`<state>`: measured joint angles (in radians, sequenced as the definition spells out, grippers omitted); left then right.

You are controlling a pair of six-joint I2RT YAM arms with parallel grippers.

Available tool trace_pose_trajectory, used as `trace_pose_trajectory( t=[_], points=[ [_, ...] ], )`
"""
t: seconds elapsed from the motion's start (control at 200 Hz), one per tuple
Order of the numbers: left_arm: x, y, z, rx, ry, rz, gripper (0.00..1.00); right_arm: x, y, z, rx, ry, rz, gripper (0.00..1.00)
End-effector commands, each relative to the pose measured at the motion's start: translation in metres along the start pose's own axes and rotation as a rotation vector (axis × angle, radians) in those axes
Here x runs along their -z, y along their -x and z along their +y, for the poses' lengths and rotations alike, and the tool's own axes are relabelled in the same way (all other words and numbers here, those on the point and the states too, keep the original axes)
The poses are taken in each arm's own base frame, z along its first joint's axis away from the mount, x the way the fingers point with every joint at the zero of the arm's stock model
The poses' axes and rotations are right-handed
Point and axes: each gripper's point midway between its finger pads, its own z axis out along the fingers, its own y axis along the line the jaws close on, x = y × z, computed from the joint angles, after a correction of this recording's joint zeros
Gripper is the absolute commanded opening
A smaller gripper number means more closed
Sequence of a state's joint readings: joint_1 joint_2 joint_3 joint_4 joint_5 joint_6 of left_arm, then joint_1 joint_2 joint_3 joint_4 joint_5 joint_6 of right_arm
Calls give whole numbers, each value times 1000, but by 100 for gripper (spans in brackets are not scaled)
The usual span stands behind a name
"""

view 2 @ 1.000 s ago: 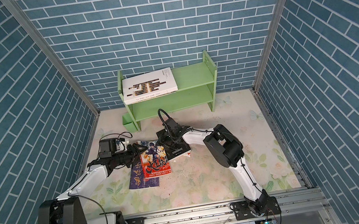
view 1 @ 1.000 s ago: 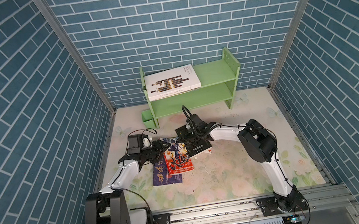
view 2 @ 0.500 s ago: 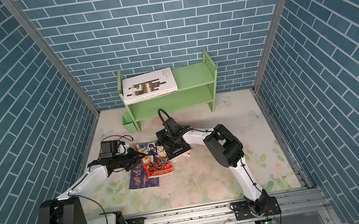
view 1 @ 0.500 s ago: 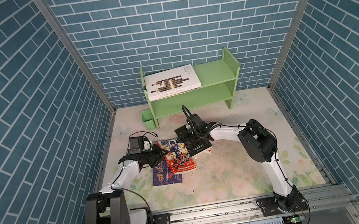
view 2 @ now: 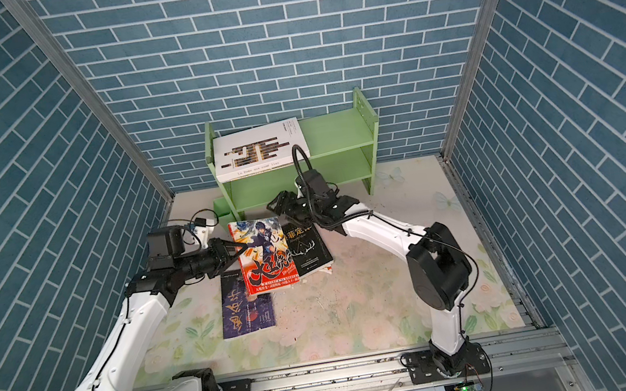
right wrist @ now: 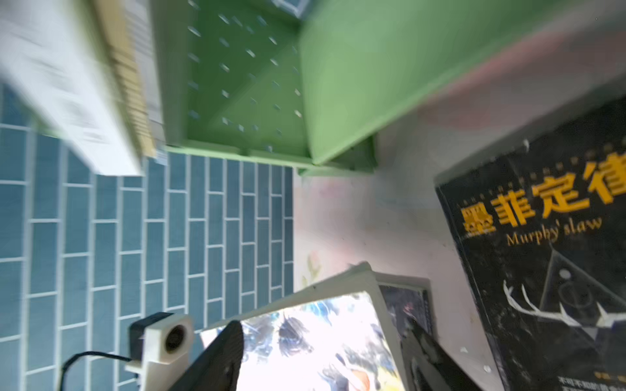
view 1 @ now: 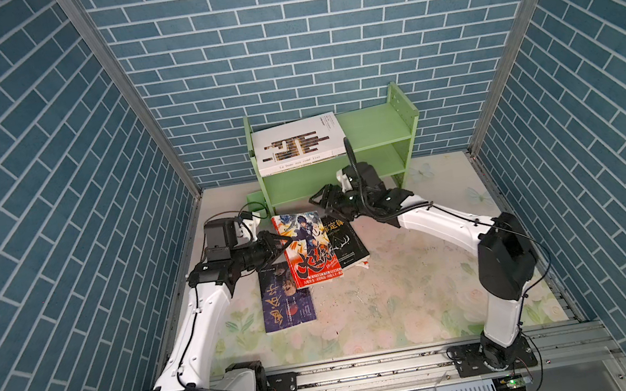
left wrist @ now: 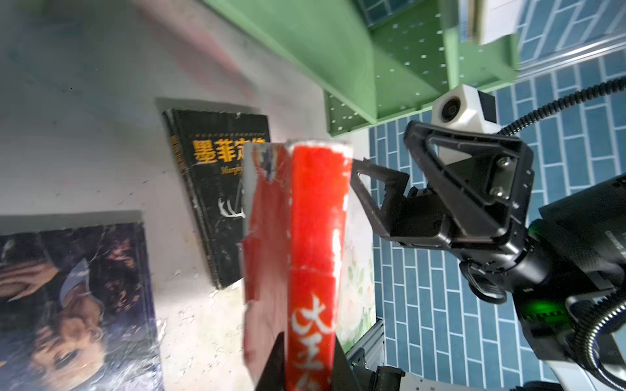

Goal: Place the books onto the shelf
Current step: 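Grip the anime-cover book's edges with both grippers and stand it up, then lift the anime-cover book with both grippers up toward the green shelf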

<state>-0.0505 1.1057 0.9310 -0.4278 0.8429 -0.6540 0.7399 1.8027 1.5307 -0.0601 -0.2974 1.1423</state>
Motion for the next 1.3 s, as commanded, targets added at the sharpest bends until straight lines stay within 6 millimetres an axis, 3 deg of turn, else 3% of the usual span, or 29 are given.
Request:
trace_pose_trajectory(
  t=[0.0,0.215,0.305,0.41,0.515,0.64,0.855,1.03,1.295],
  points=[
    [35,15,-88,-201,-211,-30,0,48,35,16,68,5,-174,82],
    [79,74,-184,-336,-354,-229,0,122,73,64,111,180,-370,91],
    [102,100,-225,-392,-421,-341,0,141,79,80,130,233,-382,94],
    [122,134,-254,-395,-443,-484,0,154,81,103,160,321,-389,96],
    [133,169,-263,-335,-446,-635,0,164,85,128,188,433,-413,99],
    [131,204,-256,-247,-399,-758,0,168,87,149,227,524,-406,99],
    [121,238,-274,-207,-436,-890,0,144,92,173,185,695,-326,97],
    [117,252,-295,-189,-462,-947,0,116,96,187,142,760,-223,94],
    [83,251,-308,-183,-464,-895,0,104,103,202,137,782,-179,96]
  ],
)
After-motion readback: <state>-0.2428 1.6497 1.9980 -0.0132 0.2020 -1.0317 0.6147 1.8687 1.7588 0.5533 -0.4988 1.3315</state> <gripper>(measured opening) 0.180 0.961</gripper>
